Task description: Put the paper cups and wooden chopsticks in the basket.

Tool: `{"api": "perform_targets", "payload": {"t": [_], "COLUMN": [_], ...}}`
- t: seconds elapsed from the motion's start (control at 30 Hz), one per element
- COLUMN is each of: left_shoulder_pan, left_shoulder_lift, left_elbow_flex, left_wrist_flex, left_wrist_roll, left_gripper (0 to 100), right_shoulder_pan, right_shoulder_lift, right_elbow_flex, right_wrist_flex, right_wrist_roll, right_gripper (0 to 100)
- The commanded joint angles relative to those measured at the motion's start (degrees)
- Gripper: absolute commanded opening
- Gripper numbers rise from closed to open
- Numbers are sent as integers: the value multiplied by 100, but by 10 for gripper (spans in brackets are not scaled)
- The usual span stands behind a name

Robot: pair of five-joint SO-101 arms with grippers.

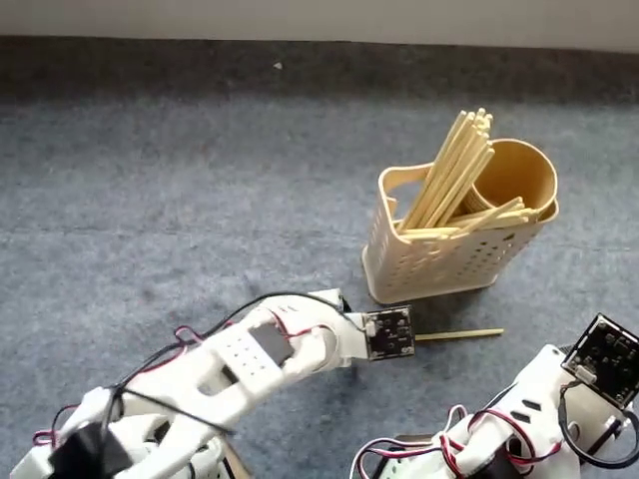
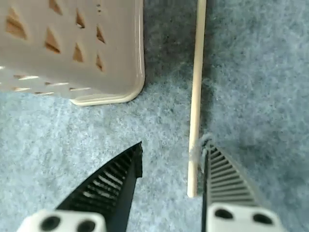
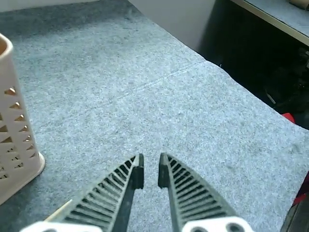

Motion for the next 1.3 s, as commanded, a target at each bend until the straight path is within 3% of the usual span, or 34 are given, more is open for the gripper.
{"api": "perform_targets", "payload": {"t": [0.0, 0.2, 0.27, 0.43, 0.63, 0.73, 1.0, 1.27], "left_shoulder_pan": [-48, 31, 22, 40, -31, -479, -2149, -4655], "left_shoulder_lift": [1358, 2413, 2440, 2484, 2431, 2211, 514, -549], "left_elbow_flex": [-1033, -1842, -2018, -2158, -2202, -2193, -2158, -2158], "left_wrist_flex": [-79, -26, 316, 888, 1785, 2277, 4220, 5371], "left_wrist_roll": [-62, -70, -62, -62, -70, -88, -1187, -2602], "left_gripper": [219, 217, 205, 2, 5, 5, 5, 5], "right_shoulder_pan": [40, 48, 31, 31, 31, 31, 22, 22], "right_shoulder_lift": [-40, -40, -40, -40, -40, -40, -40, -40], "right_elbow_flex": [-13, -13, -13, -22, -31, -40, -31, -22], "right_wrist_flex": [31, 40, 40, 40, 22, 4, -4, -4], "right_wrist_roll": [62, 70, 70, 70, 70, 70, 70, 70], "right_gripper": [68, 68, 68, 68, 68, 68, 68, 68]}}
